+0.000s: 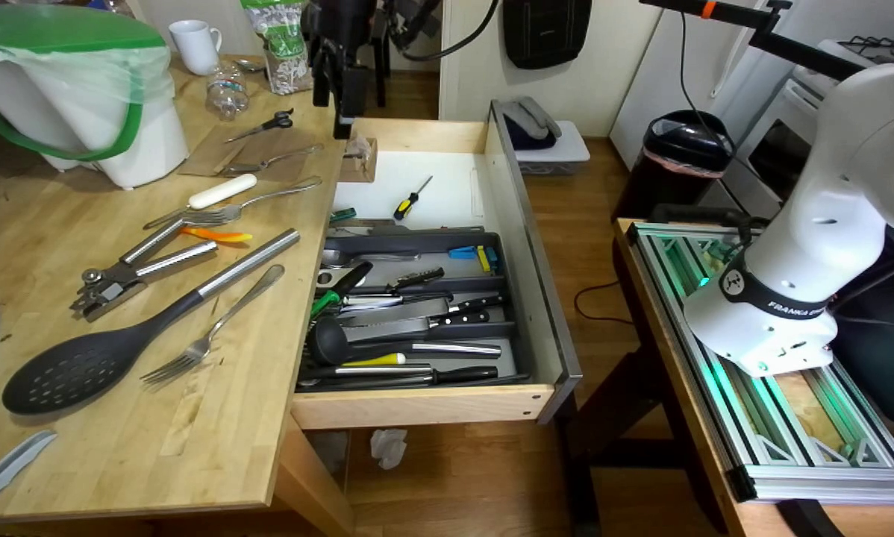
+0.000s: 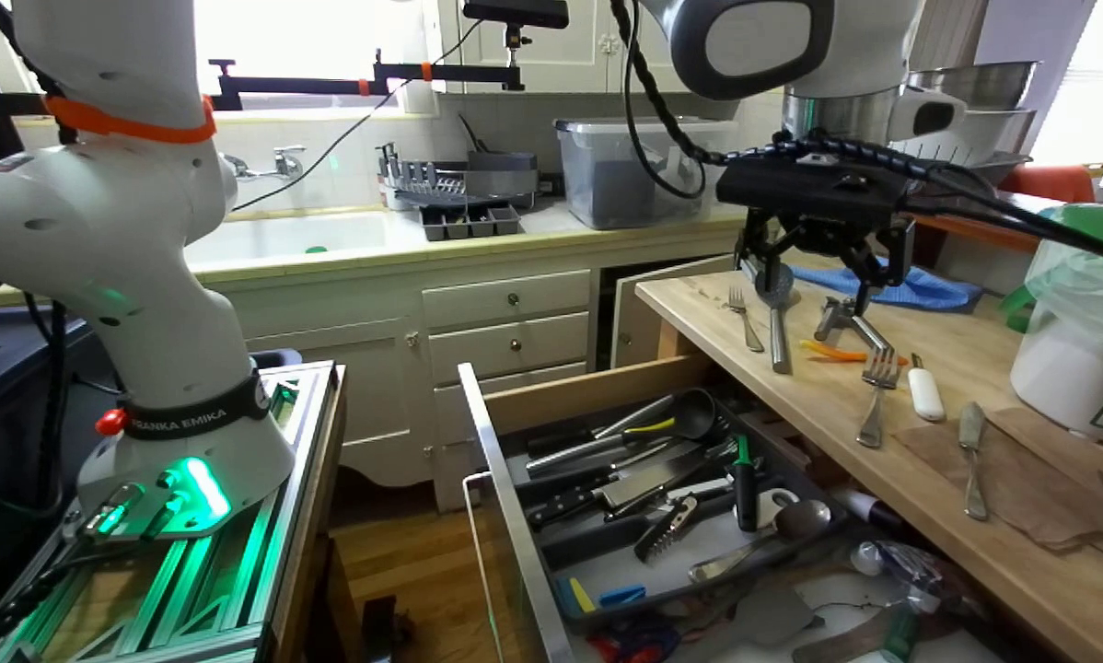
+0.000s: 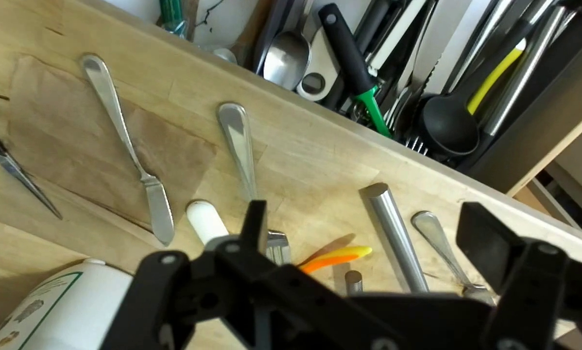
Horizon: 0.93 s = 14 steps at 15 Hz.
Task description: Put the fork in the utensil organizer
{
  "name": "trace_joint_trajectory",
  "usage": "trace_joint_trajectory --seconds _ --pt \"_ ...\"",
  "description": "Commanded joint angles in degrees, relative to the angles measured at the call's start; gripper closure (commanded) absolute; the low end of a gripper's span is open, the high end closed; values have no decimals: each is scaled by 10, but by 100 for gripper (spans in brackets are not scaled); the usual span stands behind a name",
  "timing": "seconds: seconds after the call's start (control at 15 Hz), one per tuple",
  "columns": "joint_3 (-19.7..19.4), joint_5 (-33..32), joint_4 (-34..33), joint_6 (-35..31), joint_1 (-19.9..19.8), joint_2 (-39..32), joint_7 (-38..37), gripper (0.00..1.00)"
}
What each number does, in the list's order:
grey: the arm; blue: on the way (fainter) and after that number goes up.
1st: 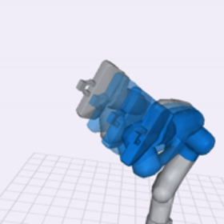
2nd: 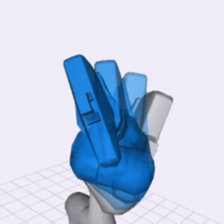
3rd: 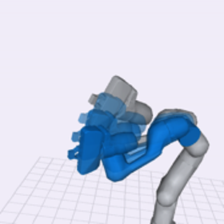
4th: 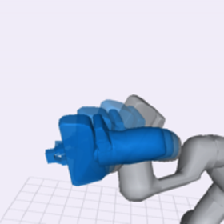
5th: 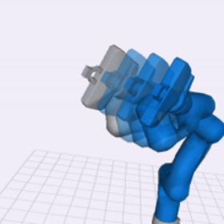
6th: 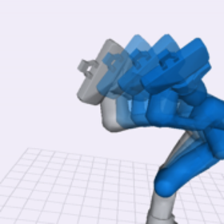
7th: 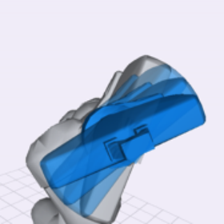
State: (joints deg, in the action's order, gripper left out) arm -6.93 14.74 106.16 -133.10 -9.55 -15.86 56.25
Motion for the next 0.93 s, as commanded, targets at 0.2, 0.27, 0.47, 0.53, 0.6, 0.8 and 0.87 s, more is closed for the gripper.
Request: trace_joint_trajectory --seconds 0.2,0.27,0.47,0.53,0.6,0.8,0.87 --pt "52 38 -110 -6 -59 -109 52 0" --pt "60 42 -125 -7 -67 -122 60 0" --pt "80 36 -168 0 -81 -157 87 0" --pt "86 32 -182 2 -83 -170 93 0" --pt "91 30 -193 3 -86 -180 100 0" --pt "105 31 -223 8 -92 -209 109 0" --pt "108 30 -230 6 -93 -218 111 0"
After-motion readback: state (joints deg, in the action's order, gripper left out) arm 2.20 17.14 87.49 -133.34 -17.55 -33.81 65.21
